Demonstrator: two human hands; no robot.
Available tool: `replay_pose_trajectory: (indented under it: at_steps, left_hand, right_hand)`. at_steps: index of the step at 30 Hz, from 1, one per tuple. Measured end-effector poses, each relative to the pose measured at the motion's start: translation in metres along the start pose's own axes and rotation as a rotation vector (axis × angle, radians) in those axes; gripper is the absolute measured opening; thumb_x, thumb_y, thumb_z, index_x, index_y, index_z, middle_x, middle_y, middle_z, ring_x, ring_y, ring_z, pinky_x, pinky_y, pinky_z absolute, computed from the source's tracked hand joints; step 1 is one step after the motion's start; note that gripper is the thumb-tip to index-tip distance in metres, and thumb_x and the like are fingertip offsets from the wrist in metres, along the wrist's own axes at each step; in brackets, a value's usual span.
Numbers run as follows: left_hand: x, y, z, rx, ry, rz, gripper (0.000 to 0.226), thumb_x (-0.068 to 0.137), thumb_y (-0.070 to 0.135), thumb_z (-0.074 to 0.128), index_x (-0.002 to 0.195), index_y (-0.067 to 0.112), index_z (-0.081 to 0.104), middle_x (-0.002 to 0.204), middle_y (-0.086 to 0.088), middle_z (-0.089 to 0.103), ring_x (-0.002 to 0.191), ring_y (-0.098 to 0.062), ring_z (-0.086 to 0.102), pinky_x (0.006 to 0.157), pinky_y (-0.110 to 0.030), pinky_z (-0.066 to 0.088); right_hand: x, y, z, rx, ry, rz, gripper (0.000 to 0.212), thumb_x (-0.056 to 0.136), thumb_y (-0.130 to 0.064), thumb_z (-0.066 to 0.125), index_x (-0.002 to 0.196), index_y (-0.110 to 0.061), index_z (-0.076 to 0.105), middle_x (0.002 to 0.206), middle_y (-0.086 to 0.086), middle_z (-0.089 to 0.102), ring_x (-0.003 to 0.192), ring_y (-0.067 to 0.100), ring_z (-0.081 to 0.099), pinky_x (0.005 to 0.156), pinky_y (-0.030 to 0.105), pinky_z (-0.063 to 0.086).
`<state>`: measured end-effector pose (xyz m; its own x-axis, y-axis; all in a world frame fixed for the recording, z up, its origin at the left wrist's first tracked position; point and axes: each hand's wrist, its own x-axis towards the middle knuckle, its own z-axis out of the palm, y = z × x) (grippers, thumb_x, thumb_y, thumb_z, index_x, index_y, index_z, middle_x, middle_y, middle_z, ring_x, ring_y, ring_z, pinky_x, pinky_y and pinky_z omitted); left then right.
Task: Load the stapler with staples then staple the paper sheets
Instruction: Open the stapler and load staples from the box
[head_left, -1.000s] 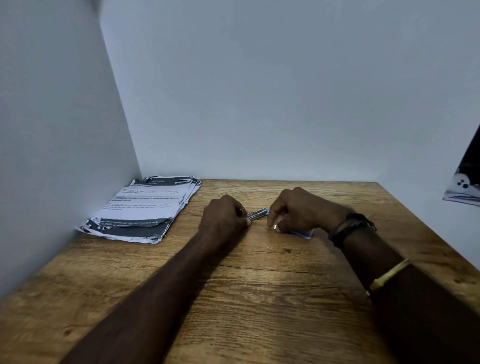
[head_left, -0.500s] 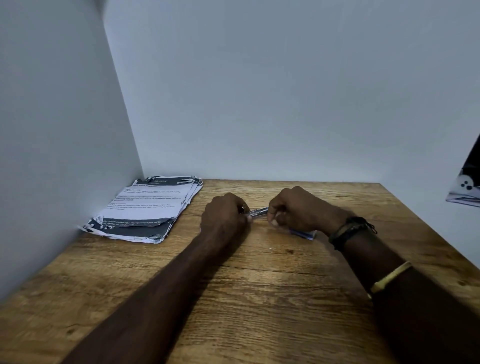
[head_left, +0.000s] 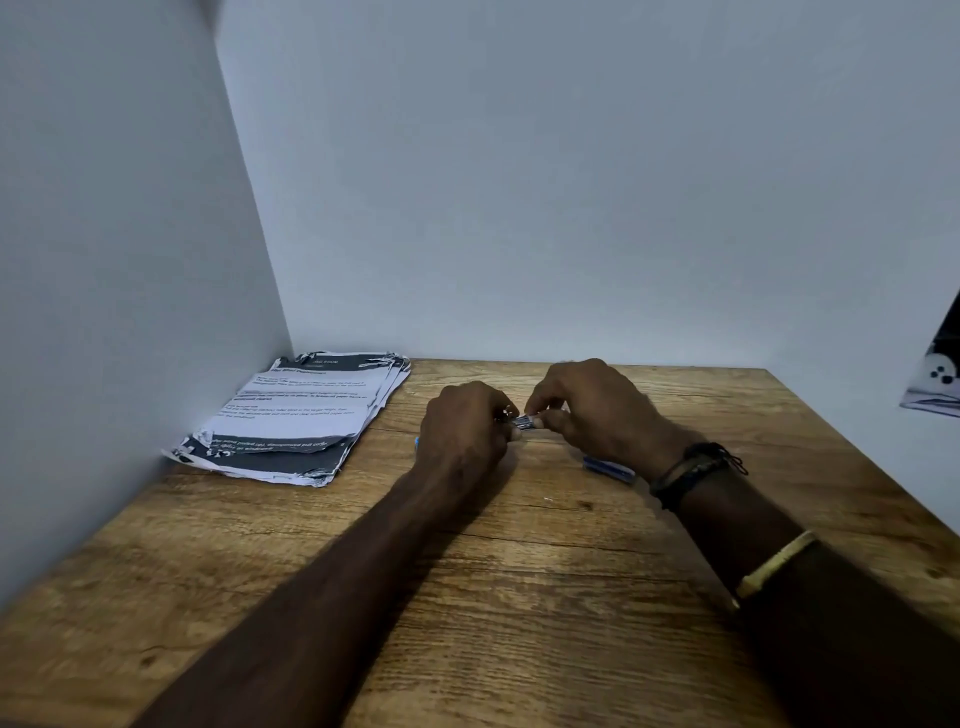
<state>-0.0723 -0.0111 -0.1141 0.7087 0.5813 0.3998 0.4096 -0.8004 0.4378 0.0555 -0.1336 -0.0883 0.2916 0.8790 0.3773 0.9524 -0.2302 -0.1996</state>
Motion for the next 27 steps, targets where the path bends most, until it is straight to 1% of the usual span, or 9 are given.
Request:
replay_pose_trajectory:
  at_steps: [3, 5, 10, 14, 16, 18, 20, 24, 27]
  left_hand:
    - [0.0, 0.0, 0.0, -0.014, 0.011, 0.0, 0.024, 0.079, 0.03, 0.08, 0.103, 0.029, 0.079, 0.098, 0.001, 0.079, 0.098, -0.021, 0.071, 0.081, -0.029, 0.051]
    - [0.0, 0.0, 0.0, -0.034, 0.02, -0.008, 0.023, 0.079, 0.03, 0.081, 0.102, 0.028, 0.08, 0.097, 0.001, 0.079, 0.096, -0.021, 0.071, 0.076, -0.026, 0.046]
    - [-0.001, 0.002, -0.002, -0.097, 0.034, -0.023, 0.021, 0.078, 0.032, 0.081, 0.099, 0.029, 0.08, 0.094, 0.001, 0.079, 0.092, -0.019, 0.07, 0.072, -0.024, 0.042]
    - [-0.001, 0.002, -0.001, -0.102, 0.036, -0.021, 0.022, 0.078, 0.031, 0.082, 0.1, 0.028, 0.08, 0.097, 0.0, 0.079, 0.095, -0.02, 0.071, 0.077, -0.027, 0.05]
    - [-0.001, 0.003, -0.001, -0.103, 0.035, -0.016, 0.024, 0.077, 0.03, 0.083, 0.101, 0.027, 0.08, 0.098, -0.001, 0.079, 0.095, -0.021, 0.071, 0.082, -0.032, 0.054]
    - [-0.001, 0.003, -0.001, -0.106, 0.031, -0.018, 0.025, 0.077, 0.03, 0.083, 0.102, 0.026, 0.08, 0.1, -0.002, 0.079, 0.096, -0.021, 0.071, 0.085, -0.034, 0.056]
    - [0.0, 0.002, -0.001, -0.101, 0.033, -0.022, 0.025, 0.077, 0.03, 0.083, 0.102, 0.027, 0.08, 0.1, -0.002, 0.079, 0.096, -0.021, 0.071, 0.083, -0.031, 0.054]
    - [0.001, 0.001, -0.002, -0.092, 0.037, -0.017, 0.024, 0.077, 0.03, 0.083, 0.101, 0.028, 0.08, 0.1, -0.002, 0.079, 0.097, -0.021, 0.071, 0.081, -0.029, 0.052]
    - [0.001, 0.001, -0.003, -0.102, 0.036, -0.031, 0.024, 0.078, 0.029, 0.083, 0.102, 0.027, 0.08, 0.102, -0.002, 0.079, 0.098, -0.02, 0.071, 0.083, -0.028, 0.052]
  right_hand:
    - [0.0, -0.001, -0.002, 0.004, -0.003, 0.0, 0.017, 0.094, -0.026, 0.07, 0.106, -0.023, 0.081, 0.107, -0.001, 0.074, 0.099, 0.02, 0.067, 0.084, 0.04, 0.054]
    - [0.001, 0.0, -0.002, 0.0, 0.002, -0.002, 0.018, 0.095, -0.026, 0.069, 0.107, -0.023, 0.082, 0.108, -0.001, 0.076, 0.1, 0.02, 0.067, 0.082, 0.037, 0.053]
    - [0.003, 0.004, 0.001, 0.009, 0.056, -0.013, 0.018, 0.094, -0.025, 0.071, 0.108, -0.025, 0.083, 0.107, -0.003, 0.079, 0.102, 0.019, 0.068, 0.077, 0.028, 0.042]
    - [0.003, 0.009, 0.002, 0.093, 0.047, -0.004, 0.019, 0.09, -0.024, 0.077, 0.108, -0.024, 0.082, 0.106, -0.004, 0.08, 0.094, 0.011, 0.066, 0.078, 0.026, 0.041]
    - [0.002, 0.01, 0.002, 0.13, 0.042, 0.0, 0.027, 0.086, -0.022, 0.081, 0.113, -0.024, 0.08, 0.107, -0.004, 0.079, 0.089, 0.004, 0.061, 0.08, 0.025, 0.043]
    - [0.001, 0.012, 0.002, 0.147, 0.051, -0.013, 0.032, 0.083, -0.018, 0.084, 0.114, -0.025, 0.078, 0.106, -0.004, 0.078, 0.09, 0.004, 0.06, 0.082, 0.028, 0.048]
    - [0.0, 0.012, 0.002, 0.142, 0.051, -0.04, 0.028, 0.084, -0.016, 0.083, 0.11, -0.026, 0.078, 0.106, -0.004, 0.076, 0.094, 0.009, 0.06, 0.087, 0.035, 0.052]
    - [0.001, 0.012, 0.004, 0.139, 0.02, -0.076, 0.021, 0.086, -0.016, 0.079, 0.103, -0.028, 0.08, 0.108, -0.005, 0.074, 0.104, 0.017, 0.062, 0.093, 0.04, 0.049]
    - [0.001, 0.016, 0.003, 0.139, 0.02, -0.064, 0.016, 0.087, -0.018, 0.079, 0.101, -0.027, 0.081, 0.108, -0.003, 0.074, 0.105, 0.019, 0.064, 0.094, 0.043, 0.051]
